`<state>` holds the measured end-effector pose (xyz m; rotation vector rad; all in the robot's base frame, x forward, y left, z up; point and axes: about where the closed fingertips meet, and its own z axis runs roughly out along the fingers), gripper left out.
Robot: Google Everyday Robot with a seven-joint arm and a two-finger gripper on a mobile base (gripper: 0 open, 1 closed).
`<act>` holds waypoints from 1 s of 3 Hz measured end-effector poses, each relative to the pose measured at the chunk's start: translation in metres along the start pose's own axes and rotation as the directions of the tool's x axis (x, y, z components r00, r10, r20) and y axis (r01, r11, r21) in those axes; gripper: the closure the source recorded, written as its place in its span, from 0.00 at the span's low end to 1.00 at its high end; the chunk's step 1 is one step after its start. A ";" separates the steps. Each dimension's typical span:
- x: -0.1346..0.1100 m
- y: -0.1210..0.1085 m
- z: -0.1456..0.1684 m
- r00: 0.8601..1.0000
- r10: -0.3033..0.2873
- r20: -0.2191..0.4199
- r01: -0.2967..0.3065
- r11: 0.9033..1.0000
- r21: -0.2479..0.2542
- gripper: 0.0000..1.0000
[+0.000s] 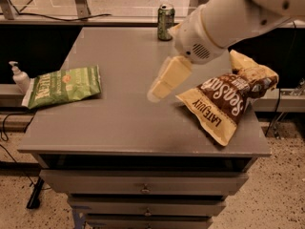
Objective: Pick green jalapeno chip bag
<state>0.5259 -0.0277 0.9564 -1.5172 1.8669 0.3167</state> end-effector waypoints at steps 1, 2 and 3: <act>-0.028 0.000 0.071 0.998 -0.023 0.060 0.024 1.000 -0.006 0.00; -0.056 0.006 0.133 0.992 -0.032 0.118 0.034 0.999 -0.014 0.00; -0.087 0.016 0.182 0.986 -0.026 0.166 0.031 0.999 -0.027 0.00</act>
Offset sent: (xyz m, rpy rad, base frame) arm 0.0708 0.1891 -0.0965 0.1648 -0.0567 0.0855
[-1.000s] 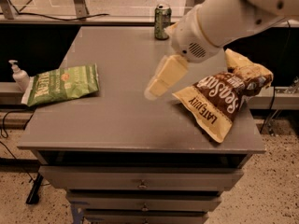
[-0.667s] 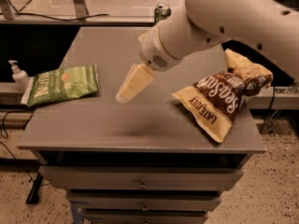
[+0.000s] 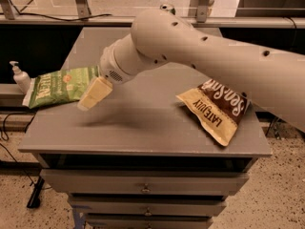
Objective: Pick green jalapeno chip bag
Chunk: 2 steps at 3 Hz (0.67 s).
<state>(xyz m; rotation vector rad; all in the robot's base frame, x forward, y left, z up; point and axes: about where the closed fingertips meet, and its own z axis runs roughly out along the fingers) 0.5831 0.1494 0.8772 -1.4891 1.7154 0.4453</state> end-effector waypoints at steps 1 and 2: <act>-0.023 0.006 0.042 0.999 0.014 0.031 -0.013 1.000 -0.015 0.00; -0.032 0.010 0.071 0.999 0.034 0.040 -0.033 0.999 -0.028 0.18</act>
Offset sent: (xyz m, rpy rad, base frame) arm 0.0243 0.1056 -0.0379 0.0693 0.0596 0.0014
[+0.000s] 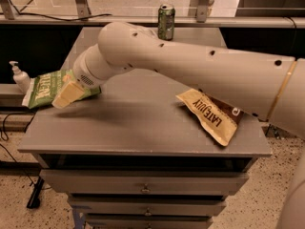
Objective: Pick green jalapeno chip bag
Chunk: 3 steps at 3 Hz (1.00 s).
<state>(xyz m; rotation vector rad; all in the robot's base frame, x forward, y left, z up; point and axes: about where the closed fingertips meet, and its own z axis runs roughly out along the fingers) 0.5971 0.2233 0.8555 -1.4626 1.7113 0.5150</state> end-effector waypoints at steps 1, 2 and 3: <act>0.001 0.003 0.019 1.000 0.023 0.004 -0.023 1.000 -0.010 0.42; 0.004 0.006 0.025 0.999 0.040 0.001 -0.040 0.999 -0.012 0.64; 0.000 0.002 0.019 0.999 0.046 0.005 -0.046 0.999 0.002 0.88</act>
Offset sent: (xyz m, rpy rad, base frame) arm 0.0045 0.0197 -0.0272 0.0182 0.0550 -0.0316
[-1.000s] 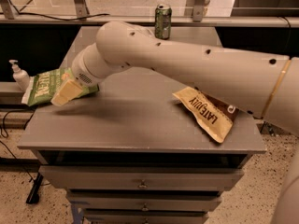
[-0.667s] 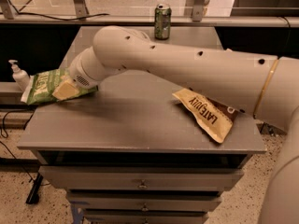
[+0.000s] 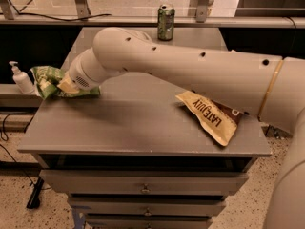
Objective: Pick green jalapeno chip bag
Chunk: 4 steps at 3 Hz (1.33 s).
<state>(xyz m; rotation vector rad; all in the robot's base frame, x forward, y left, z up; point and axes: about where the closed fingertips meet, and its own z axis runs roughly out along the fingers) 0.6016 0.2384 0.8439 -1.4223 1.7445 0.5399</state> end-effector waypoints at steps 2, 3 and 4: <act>-0.050 -0.029 -0.060 0.997 -0.029 0.071 0.022 0.996 0.091 1.00; -0.075 -0.041 -0.099 0.991 -0.056 0.121 0.037 0.988 0.148 1.00; -0.075 -0.041 -0.099 0.991 -0.056 0.121 0.038 0.988 0.148 1.00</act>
Offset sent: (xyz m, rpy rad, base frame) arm 0.0192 -0.0467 0.1398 0.1102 -0.1695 -0.0864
